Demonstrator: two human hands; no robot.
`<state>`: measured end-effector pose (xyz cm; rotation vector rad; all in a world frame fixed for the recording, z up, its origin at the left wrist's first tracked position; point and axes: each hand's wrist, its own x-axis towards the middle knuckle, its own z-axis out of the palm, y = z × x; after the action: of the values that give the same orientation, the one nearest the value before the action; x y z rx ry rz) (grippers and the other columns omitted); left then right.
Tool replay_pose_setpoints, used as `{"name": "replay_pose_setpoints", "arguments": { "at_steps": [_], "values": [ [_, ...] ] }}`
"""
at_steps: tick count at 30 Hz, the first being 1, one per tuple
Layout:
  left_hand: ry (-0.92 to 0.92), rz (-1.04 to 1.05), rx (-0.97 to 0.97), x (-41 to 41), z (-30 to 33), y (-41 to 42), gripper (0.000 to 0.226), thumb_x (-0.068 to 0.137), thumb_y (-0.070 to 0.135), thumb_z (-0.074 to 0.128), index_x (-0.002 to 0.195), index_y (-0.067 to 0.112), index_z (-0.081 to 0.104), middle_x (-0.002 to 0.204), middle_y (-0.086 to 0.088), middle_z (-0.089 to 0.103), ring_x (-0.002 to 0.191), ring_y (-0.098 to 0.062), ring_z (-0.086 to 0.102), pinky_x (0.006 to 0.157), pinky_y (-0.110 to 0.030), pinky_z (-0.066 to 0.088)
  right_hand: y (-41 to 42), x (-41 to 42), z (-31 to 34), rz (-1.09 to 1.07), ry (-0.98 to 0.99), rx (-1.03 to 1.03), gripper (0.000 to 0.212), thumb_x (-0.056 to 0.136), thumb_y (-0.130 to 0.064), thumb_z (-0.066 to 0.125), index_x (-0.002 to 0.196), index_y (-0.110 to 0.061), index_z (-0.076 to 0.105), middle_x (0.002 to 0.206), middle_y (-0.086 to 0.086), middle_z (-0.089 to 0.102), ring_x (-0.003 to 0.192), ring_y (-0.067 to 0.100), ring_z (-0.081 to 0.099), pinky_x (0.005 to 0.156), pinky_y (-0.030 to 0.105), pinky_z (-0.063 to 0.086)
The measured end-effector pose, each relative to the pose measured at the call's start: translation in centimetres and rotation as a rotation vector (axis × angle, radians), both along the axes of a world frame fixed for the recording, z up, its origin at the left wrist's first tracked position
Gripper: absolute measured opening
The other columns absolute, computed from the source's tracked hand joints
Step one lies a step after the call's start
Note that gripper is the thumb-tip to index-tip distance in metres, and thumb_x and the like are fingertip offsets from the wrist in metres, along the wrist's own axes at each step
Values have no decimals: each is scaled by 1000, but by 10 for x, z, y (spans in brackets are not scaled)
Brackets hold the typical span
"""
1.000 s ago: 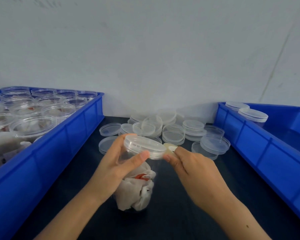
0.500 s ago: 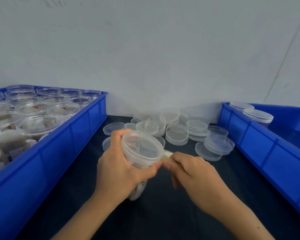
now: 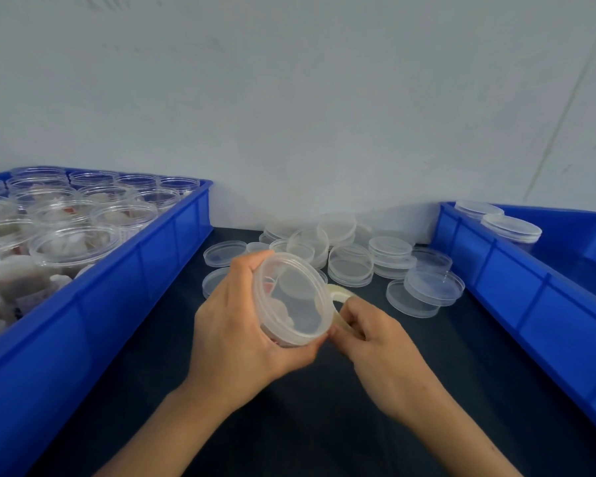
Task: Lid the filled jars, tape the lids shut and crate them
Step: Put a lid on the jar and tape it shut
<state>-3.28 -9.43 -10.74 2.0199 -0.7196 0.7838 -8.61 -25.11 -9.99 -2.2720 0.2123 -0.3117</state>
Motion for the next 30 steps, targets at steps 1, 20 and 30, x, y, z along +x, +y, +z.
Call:
{"name": "replay_pose_setpoints", "arguments": {
  "at_steps": [1, 20, 30],
  "values": [
    [-13, 2, 4, 0, 1, 1, 96, 46, 60, 85, 125, 18, 47, 112, 12, 61, 96, -9, 63, 75, -33, 55, 0, 0, 0, -1, -19, 18, 33, 91, -37, 58, 72, -14, 45, 57, -8, 41, 57, 13, 34, 57, 33, 32],
    [-131, 47, 77, -2, 9, -4, 88, 51, 63, 75, 123, 24, 41, 108, 11, 61, 91, -8, 61, 69, -26, 51, -10, 12, -4, -108, -99, 124, 38, 85, -30, 66, 69, 0, 50, 55, 3, 40, 58, 20, 33, 58, 36, 30],
    [-139, 45, 74, -5, 12, -6, 85, 52, 63, 72, 120, 23, 41, 106, 10, 61, 89, -10, 62, 67, -33, 55, -16, 19, -4, -117, -71, 218, 32, 83, -23, 68, 75, 4, 55, 59, 7, 45, 61, 22, 37, 61, 37, 31]
  ]
}}
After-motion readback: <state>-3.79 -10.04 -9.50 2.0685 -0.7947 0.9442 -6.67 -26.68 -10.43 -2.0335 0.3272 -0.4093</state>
